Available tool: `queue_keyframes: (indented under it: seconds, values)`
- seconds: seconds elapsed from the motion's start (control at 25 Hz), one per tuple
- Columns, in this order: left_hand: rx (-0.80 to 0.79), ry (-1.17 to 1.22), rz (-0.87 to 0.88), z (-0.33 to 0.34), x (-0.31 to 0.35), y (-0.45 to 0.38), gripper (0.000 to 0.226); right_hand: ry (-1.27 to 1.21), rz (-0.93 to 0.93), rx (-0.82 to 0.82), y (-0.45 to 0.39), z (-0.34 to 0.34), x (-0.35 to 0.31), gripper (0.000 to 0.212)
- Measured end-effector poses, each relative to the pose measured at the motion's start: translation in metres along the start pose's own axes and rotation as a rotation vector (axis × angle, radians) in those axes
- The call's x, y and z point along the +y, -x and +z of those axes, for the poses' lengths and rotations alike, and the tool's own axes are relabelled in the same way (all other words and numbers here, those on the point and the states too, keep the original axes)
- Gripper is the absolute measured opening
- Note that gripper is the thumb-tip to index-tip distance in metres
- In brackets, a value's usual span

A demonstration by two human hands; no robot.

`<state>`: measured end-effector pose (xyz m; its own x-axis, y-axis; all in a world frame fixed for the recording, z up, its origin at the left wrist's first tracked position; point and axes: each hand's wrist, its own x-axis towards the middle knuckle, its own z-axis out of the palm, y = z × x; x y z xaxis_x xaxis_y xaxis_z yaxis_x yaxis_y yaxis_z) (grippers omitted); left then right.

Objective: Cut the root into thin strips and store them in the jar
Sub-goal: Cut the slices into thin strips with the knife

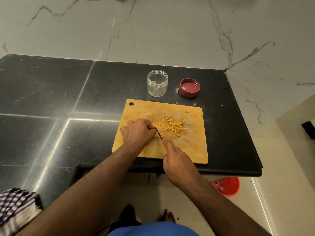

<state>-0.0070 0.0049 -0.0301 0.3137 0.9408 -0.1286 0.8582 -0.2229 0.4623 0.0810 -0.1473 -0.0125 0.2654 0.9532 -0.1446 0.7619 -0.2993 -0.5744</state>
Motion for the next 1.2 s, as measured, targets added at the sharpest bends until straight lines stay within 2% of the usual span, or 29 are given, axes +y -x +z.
queue_keyframes:
  seconds: [0.2,0.36,0.8,1.0,1.2]
  values:
    - [0.002,0.015,-0.003,0.0,0.0,0.0,0.011,0.007,0.018,0.002,0.021,-0.001,0.006,0.043]
    - [-0.01,0.034,0.002,-0.002,0.0,0.001,0.01,-0.013,0.041,0.08,0.026,-0.007,0.009,0.044]
    - [-0.012,0.04,-0.026,-0.001,0.0,0.0,0.011,0.016,0.001,0.01,-0.002,0.0,-0.003,0.045]
    - [-0.013,0.034,-0.021,-0.002,0.0,-0.002,0.009,0.024,0.011,-0.005,0.013,-0.001,0.0,0.042]
    - [-0.024,0.054,-0.021,-0.001,-0.003,-0.001,0.011,-0.026,0.024,0.042,0.027,-0.006,0.004,0.044]
